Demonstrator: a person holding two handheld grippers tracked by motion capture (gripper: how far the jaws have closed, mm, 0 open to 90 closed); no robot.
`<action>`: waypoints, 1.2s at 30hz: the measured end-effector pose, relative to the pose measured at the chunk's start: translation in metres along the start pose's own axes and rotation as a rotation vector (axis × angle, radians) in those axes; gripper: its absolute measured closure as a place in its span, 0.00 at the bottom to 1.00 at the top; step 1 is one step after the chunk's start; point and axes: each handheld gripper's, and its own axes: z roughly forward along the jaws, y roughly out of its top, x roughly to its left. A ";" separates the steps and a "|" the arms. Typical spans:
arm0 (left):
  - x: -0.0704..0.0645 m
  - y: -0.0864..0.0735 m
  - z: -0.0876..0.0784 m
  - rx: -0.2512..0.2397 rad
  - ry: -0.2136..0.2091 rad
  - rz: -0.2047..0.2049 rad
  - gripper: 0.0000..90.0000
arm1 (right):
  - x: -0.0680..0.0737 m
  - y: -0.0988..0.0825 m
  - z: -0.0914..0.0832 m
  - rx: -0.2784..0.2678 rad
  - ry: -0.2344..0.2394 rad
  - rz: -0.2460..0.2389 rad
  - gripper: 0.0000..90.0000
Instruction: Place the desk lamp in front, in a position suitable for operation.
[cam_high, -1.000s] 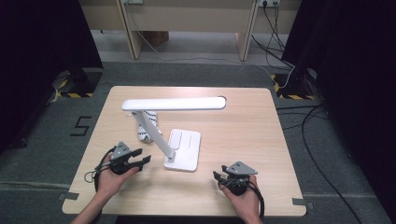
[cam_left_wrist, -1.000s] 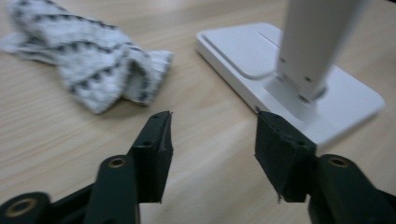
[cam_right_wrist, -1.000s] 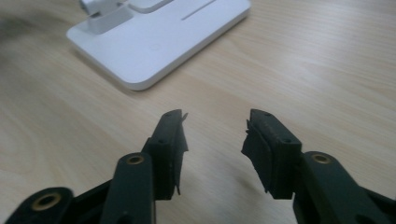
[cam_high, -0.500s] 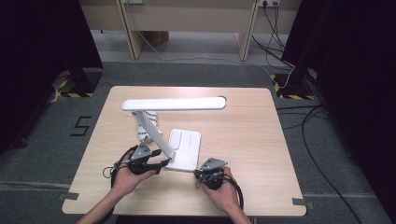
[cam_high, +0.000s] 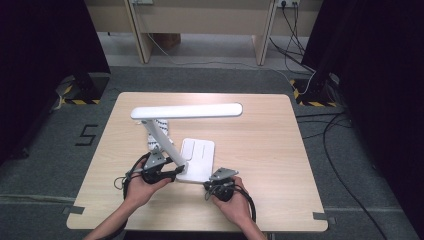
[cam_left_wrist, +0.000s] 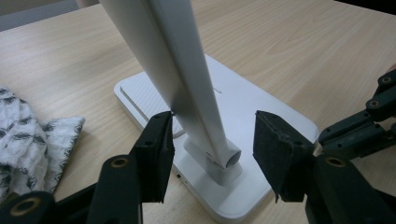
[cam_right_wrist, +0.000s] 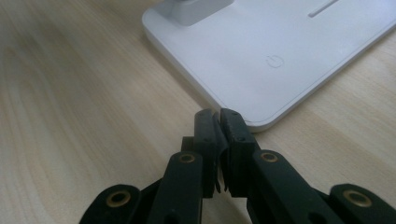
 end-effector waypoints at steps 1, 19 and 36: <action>0.000 0.000 0.000 0.000 0.000 0.000 0.54 | 0.000 0.000 0.000 0.000 0.000 0.000 0.96; -0.002 0.007 -0.002 -0.046 0.064 0.009 0.62 | -0.002 -0.001 -0.010 -0.046 -0.020 0.018 0.91; -0.002 0.002 -0.020 -0.096 0.058 -0.073 0.31 | -0.012 -0.012 -0.041 -0.118 -0.056 0.071 0.82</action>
